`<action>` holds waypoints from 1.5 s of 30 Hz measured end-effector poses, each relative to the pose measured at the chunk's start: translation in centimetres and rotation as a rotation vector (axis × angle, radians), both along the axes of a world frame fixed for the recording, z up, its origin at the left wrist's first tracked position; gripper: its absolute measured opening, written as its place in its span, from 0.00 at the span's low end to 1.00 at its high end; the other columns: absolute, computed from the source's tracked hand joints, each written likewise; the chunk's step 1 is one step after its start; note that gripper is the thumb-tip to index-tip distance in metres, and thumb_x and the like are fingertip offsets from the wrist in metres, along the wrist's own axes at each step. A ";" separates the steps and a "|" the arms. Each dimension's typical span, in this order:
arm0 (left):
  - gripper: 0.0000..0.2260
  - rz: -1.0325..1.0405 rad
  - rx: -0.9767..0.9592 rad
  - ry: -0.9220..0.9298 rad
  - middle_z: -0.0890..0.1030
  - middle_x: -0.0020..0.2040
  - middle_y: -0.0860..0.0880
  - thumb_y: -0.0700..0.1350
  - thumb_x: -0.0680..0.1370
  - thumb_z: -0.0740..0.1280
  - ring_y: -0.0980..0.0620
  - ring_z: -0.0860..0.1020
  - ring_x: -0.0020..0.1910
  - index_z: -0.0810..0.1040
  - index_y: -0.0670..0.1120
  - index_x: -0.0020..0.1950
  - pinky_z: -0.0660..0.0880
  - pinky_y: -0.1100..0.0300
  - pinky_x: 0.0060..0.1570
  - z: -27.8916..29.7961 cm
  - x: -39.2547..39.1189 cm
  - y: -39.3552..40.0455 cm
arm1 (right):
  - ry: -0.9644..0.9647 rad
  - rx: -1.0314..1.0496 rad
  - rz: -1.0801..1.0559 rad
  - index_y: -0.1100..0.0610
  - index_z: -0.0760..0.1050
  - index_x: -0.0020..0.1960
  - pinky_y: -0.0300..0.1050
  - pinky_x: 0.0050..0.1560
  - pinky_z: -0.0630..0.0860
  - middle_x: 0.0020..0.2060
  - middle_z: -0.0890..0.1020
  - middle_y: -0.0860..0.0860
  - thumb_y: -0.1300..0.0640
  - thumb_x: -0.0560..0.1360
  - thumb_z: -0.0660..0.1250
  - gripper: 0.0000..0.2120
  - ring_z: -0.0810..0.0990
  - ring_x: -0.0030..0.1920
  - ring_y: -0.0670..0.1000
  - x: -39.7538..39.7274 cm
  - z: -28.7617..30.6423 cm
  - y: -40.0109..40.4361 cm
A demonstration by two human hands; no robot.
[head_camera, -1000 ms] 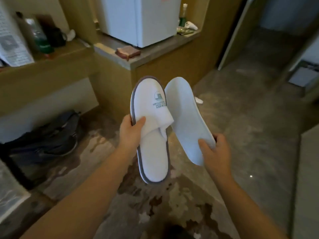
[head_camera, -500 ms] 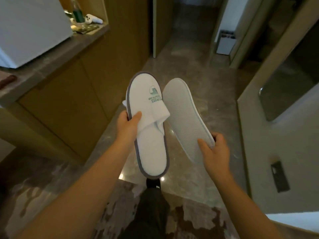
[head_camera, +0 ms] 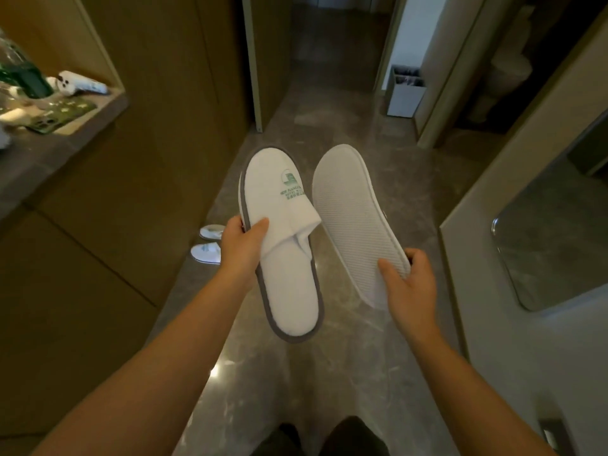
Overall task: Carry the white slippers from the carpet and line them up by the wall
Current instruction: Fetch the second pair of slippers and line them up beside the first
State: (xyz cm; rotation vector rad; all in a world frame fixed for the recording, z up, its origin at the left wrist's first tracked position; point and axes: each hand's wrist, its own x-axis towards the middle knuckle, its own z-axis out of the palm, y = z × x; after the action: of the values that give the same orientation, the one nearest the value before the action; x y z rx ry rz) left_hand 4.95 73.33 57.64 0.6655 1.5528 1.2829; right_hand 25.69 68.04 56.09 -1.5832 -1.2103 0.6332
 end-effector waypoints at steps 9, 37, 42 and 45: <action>0.07 0.053 -0.005 0.017 0.75 0.44 0.47 0.38 0.72 0.61 0.49 0.75 0.43 0.71 0.43 0.50 0.74 0.55 0.39 -2.8 1.3 20.8 | 0.048 -0.005 0.114 0.58 0.67 0.45 0.21 0.31 0.67 0.36 0.71 0.42 0.64 0.71 0.65 0.07 0.71 0.37 0.40 2.2 -2.7 24.0; 0.07 0.651 -0.400 0.071 0.73 0.36 0.48 0.41 0.72 0.65 0.43 0.74 0.43 0.70 0.48 0.35 0.74 0.47 0.45 -17.0 -15.9 71.7 | -0.110 -0.428 0.761 0.58 0.69 0.45 0.23 0.29 0.69 0.36 0.74 0.46 0.60 0.72 0.65 0.05 0.74 0.38 0.43 -17.9 -15.0 88.5; 0.06 0.808 -0.447 0.026 0.75 0.37 0.48 0.40 0.71 0.66 0.44 0.76 0.43 0.71 0.49 0.36 0.74 0.49 0.45 -23.5 -17.5 76.2 | -0.171 -0.471 0.890 0.60 0.68 0.45 0.28 0.32 0.68 0.35 0.73 0.46 0.60 0.72 0.64 0.06 0.72 0.36 0.43 -21.9 -22.0 95.9; 0.03 0.903 -0.450 -0.049 0.77 0.41 0.45 0.41 0.71 0.66 0.43 0.77 0.45 0.74 0.43 0.44 0.76 0.48 0.45 -29.0 -17.7 78.9 | -0.183 -0.513 0.987 0.59 0.67 0.45 0.22 0.29 0.67 0.35 0.72 0.45 0.59 0.73 0.63 0.05 0.72 0.37 0.43 -23.7 -27.7 99.4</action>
State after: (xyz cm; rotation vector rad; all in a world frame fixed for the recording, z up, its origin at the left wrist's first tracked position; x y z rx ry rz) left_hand -12.77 152.21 28.65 -0.4153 2.0982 1.4582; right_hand 1.98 167.48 28.35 -1.3725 -2.0994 1.5415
